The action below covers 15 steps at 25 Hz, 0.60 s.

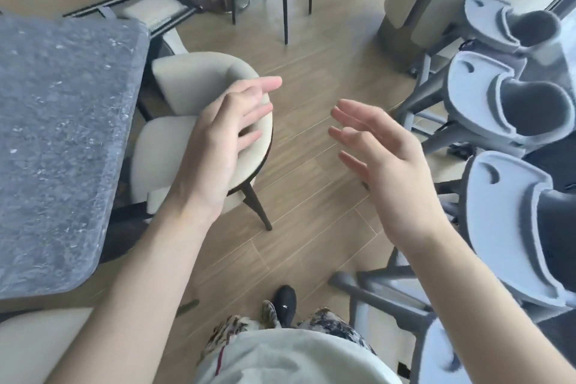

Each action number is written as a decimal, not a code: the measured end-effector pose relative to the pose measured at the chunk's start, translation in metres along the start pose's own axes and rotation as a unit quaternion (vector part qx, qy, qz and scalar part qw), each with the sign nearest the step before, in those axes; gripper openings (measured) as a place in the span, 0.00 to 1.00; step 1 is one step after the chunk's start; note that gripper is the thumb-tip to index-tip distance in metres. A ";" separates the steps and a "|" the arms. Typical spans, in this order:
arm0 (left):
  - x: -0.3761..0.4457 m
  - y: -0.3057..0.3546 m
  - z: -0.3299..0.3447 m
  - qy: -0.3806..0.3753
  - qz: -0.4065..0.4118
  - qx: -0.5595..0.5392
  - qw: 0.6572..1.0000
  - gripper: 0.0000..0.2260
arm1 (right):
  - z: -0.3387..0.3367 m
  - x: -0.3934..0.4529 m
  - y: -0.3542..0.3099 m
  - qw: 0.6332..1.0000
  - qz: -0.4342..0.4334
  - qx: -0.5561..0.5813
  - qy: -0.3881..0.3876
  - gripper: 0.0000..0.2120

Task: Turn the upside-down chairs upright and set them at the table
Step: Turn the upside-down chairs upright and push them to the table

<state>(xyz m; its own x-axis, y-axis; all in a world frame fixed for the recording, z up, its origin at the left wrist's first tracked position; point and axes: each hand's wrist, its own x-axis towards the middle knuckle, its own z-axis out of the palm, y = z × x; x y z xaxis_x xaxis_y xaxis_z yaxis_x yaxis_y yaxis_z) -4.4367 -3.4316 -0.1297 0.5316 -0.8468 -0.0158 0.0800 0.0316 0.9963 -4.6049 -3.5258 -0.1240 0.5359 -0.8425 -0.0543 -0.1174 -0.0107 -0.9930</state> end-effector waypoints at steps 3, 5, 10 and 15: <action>0.054 0.000 0.008 0.028 -0.002 -0.011 1.000 0.24 | -0.012 0.064 -0.007 1.000 0.000 -0.005 -0.018 0.15; 0.088 -0.003 0.013 0.034 0.001 -0.010 0.999 0.25 | -0.018 0.101 -0.010 1.000 -0.001 -0.001 -0.028 0.15; 0.172 -0.013 0.023 0.027 0.001 -0.013 1.000 0.23 | -0.023 0.184 -0.010 0.998 0.017 0.020 -0.049 0.17; 0.279 -0.023 0.020 0.034 0.010 -0.027 0.999 0.23 | -0.022 0.299 -0.010 0.997 0.021 0.025 -0.065 0.16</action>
<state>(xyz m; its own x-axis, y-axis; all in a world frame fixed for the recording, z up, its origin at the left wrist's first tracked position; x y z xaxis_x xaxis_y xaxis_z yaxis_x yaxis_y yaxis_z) -4.3073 -3.6795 -0.1551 0.5899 -0.8074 -0.0027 0.1122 0.0787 0.9906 -4.4624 -3.7895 -0.1280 0.6355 -0.7647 -0.1063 -0.1018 0.0535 -0.9934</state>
